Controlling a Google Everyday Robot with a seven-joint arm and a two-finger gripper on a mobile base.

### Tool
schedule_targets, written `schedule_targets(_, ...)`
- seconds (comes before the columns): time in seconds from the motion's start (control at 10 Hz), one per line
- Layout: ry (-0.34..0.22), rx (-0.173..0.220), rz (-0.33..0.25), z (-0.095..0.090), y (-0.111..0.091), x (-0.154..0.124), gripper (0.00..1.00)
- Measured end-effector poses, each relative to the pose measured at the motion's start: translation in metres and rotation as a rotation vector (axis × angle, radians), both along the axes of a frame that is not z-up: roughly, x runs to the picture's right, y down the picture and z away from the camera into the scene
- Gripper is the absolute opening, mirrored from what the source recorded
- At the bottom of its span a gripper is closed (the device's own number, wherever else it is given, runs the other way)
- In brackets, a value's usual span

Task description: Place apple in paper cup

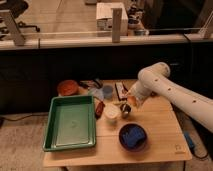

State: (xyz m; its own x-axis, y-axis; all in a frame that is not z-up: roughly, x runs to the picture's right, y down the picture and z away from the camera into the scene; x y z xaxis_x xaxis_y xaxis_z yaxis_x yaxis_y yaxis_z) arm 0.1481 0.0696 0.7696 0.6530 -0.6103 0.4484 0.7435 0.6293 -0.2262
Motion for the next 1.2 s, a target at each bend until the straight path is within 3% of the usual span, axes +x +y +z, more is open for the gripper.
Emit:
schedule_targets(0.4, -0.059, -0.033, -0.175, -0.019, 0.011, -0.030, 0.00)
schedule_targets(0.8, -0.097, -0.052, -0.299, -0.024, 0.016, -0.057, 0.00)
schedule_targets(1.2, -0.110, -0.060, -0.373, -0.023, 0.015, -0.074, 0.00)
